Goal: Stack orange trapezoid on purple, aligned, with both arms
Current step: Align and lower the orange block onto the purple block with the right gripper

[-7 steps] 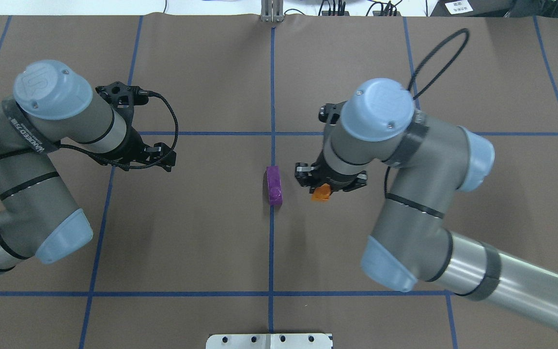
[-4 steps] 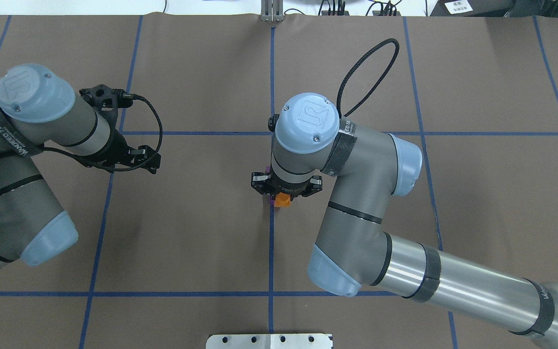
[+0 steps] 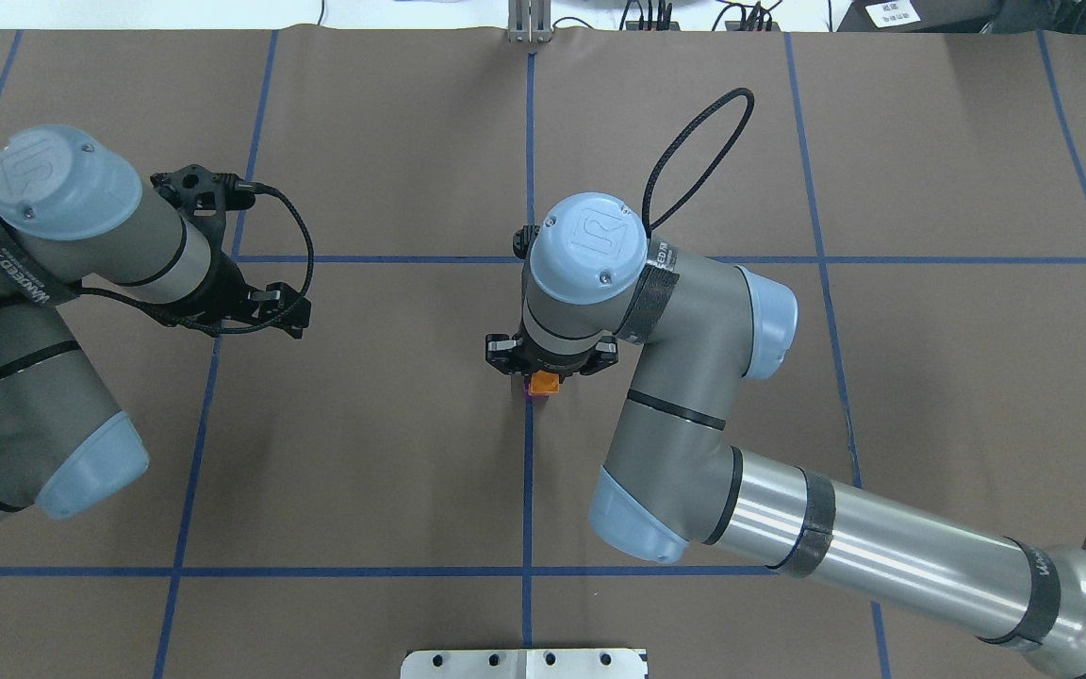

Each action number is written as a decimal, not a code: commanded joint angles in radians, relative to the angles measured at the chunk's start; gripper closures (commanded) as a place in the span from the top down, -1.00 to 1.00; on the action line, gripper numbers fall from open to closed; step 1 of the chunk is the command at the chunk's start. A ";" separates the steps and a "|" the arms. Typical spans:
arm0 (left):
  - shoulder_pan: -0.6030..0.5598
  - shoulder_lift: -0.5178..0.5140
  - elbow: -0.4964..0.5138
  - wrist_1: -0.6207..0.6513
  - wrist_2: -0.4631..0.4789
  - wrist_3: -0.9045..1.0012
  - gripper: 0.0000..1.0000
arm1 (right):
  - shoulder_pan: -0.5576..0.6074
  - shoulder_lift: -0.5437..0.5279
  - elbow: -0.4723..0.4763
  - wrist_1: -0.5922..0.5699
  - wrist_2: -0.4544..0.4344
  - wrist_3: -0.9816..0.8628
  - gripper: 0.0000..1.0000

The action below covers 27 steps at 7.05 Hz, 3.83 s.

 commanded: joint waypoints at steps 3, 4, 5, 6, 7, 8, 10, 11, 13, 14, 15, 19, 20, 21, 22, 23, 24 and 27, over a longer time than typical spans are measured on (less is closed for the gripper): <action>0.003 0.000 0.001 -0.001 0.001 -0.002 1.00 | 0.005 0.008 -0.015 0.001 -0.028 -0.074 -1.00; 0.004 0.000 0.003 -0.001 0.001 -0.002 1.00 | 0.002 0.015 -0.020 0.001 -0.030 -0.086 -1.00; 0.004 0.000 0.003 -0.001 0.001 -0.002 1.00 | 0.002 0.020 -0.018 0.001 -0.030 -0.088 -1.00; 0.004 0.000 0.004 -0.001 0.001 -0.003 1.00 | 0.000 0.020 -0.018 0.001 -0.030 -0.095 -1.00; 0.004 0.000 0.004 -0.001 0.001 -0.003 1.00 | -0.006 0.018 -0.021 0.001 -0.031 -0.100 -1.00; 0.006 -0.001 0.004 -0.001 0.001 -0.003 1.00 | -0.008 0.018 -0.028 0.001 -0.031 -0.100 -1.00; 0.006 -0.001 0.003 -0.001 0.001 -0.005 1.00 | -0.009 0.021 -0.037 0.001 -0.031 -0.101 -1.00; 0.006 -0.001 0.003 -0.001 0.001 -0.005 1.00 | -0.009 0.021 -0.043 0.001 -0.031 -0.111 -1.00; 0.006 -0.001 0.003 -0.001 0.001 -0.005 1.00 | -0.012 0.040 -0.078 0.001 -0.031 -0.137 -1.00; 0.006 -0.001 0.003 -0.001 0.001 -0.005 1.00 | -0.012 0.041 -0.083 0.003 -0.031 -0.138 -1.00; 0.006 -0.001 0.001 -0.001 0.001 -0.005 1.00 | -0.012 0.043 -0.084 0.003 -0.030 -0.137 -1.00; 0.006 -0.003 0.001 -0.001 0.003 -0.006 1.00 | -0.015 0.041 -0.089 0.006 -0.030 -0.120 -1.00; 0.006 -0.005 0.001 -0.001 0.003 -0.006 1.00 | -0.015 0.041 -0.094 0.006 -0.028 -0.121 -1.00; 0.006 -0.005 0.001 -0.001 0.003 -0.006 1.00 | -0.015 0.041 -0.098 0.006 -0.028 -0.120 -1.00; 0.006 -0.006 0.001 -0.001 0.003 -0.014 1.00 | -0.015 0.043 -0.098 0.006 -0.028 -0.120 -1.00; 0.009 -0.008 0.001 -0.003 0.001 -0.046 1.00 | -0.014 0.043 -0.098 0.006 -0.028 -0.120 -1.00; 0.009 -0.009 0.000 -0.003 0.001 -0.046 1.00 | -0.015 0.043 -0.100 0.006 -0.028 -0.120 0.35; 0.007 -0.011 -0.003 -0.001 0.001 -0.048 1.00 | -0.017 0.043 -0.088 0.007 -0.028 -0.126 1.00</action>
